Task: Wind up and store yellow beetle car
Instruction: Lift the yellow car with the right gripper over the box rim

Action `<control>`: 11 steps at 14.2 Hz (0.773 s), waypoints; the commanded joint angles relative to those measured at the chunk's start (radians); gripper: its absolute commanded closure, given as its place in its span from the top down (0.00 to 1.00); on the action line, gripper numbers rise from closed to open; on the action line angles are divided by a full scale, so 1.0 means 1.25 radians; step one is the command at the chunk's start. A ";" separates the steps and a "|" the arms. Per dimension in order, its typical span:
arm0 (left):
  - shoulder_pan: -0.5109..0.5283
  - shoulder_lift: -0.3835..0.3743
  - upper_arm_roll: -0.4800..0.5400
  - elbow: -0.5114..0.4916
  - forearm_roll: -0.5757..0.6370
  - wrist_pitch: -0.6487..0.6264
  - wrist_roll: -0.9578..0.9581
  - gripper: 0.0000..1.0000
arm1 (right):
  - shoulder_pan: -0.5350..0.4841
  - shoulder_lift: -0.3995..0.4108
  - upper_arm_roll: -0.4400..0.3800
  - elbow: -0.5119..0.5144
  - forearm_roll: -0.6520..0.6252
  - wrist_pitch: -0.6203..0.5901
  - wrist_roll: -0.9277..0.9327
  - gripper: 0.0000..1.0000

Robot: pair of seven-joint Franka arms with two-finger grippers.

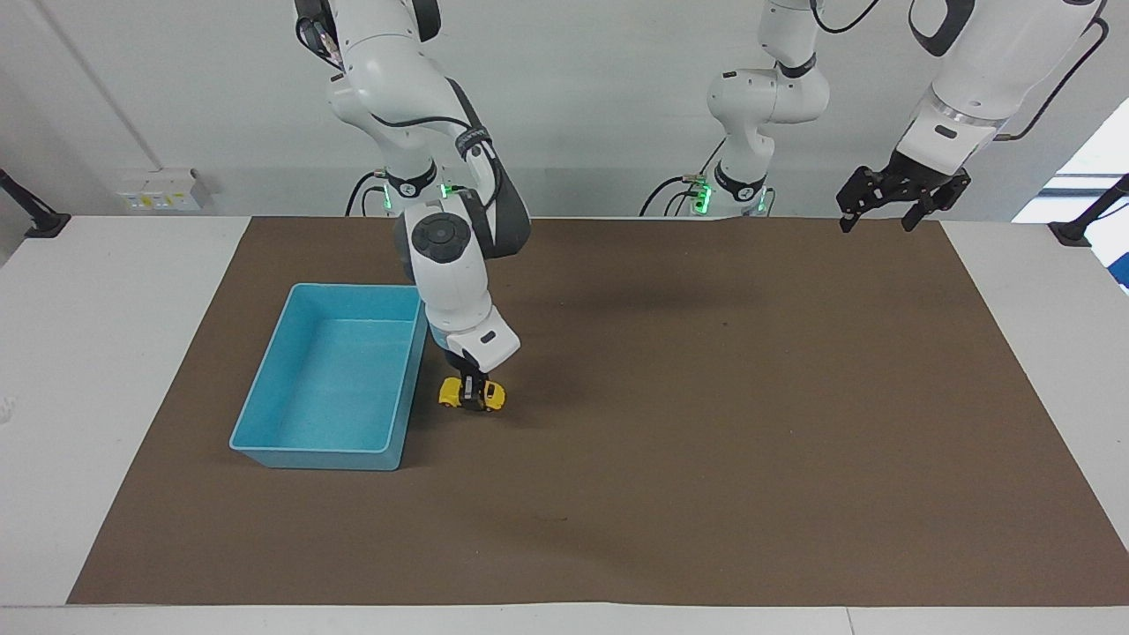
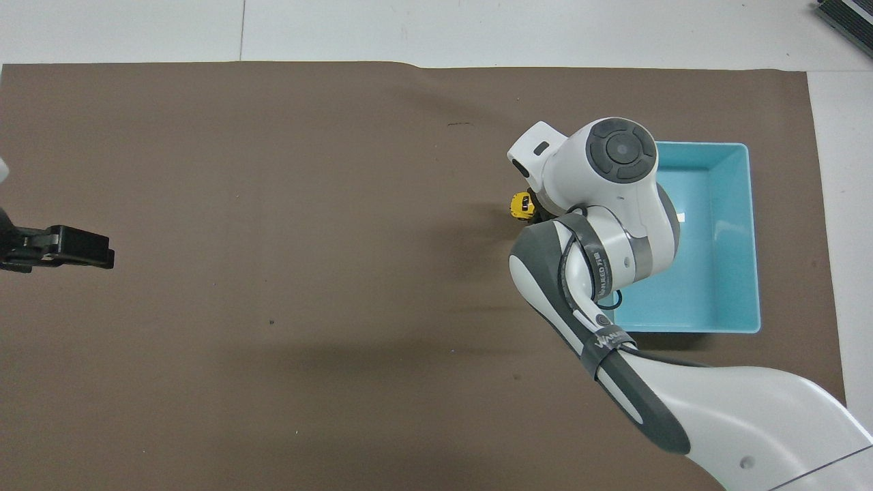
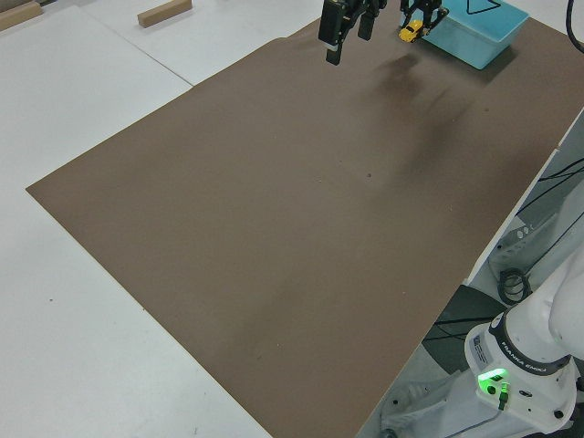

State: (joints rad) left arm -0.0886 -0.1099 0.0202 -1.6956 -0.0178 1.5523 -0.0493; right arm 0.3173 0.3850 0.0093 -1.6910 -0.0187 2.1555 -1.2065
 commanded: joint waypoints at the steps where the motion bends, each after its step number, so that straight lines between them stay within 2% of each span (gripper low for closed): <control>1: 0.008 -0.005 -0.008 0.004 0.007 -0.008 -0.008 1.00 | -0.013 -0.064 0.005 0.004 0.009 -0.080 0.004 0.20; 6: 0.008 -0.005 -0.006 0.004 0.006 -0.008 -0.008 1.00 | -0.062 -0.135 -0.006 0.002 0.009 -0.194 -0.027 0.17; 8: 0.008 -0.005 -0.008 0.004 0.007 -0.008 -0.008 1.00 | -0.089 -0.144 -0.006 -0.002 0.011 -0.212 -0.101 0.17; 11: 0.008 -0.005 -0.008 0.004 0.006 -0.008 -0.008 1.00 | -0.135 -0.173 -0.006 -0.052 0.011 -0.219 -0.177 0.17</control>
State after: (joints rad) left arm -0.0886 -0.1099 0.0202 -1.6956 -0.0178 1.5523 -0.0494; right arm 0.1856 0.2115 -0.0057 -1.6913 -0.0185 1.8794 -1.3645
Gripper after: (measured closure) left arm 0.000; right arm 0.502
